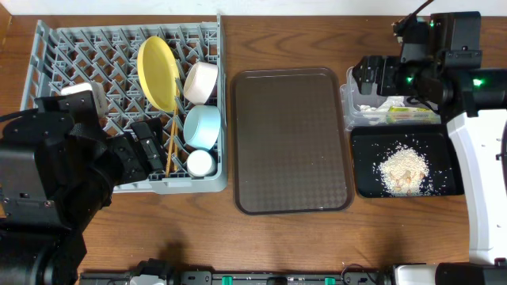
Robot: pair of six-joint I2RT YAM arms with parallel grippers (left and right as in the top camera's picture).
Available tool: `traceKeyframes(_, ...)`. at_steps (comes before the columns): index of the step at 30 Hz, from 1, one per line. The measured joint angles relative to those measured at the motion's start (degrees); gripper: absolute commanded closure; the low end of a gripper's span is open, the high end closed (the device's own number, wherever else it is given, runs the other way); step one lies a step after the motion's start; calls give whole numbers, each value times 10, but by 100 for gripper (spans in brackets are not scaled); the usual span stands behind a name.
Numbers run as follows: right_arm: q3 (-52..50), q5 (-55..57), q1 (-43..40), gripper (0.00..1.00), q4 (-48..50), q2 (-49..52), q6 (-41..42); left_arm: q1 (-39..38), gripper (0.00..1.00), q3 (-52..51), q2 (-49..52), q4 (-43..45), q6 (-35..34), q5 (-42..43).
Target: Sort waste into correct bins and load items into the dishwasher
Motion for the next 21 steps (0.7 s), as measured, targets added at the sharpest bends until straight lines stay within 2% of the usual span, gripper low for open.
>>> traceKeyframes(5,-126,32,23,1,157,-52,-60,0,8,-2,0,0,0,0)
traceKeyframes(11,-381,38,18,1,373,-223,-94,0,8,-5,0,0,0,0)
traceKeyframes(21,-752,40,-11,1,539,-493,-99,0,8,-7,0,1,0,0)
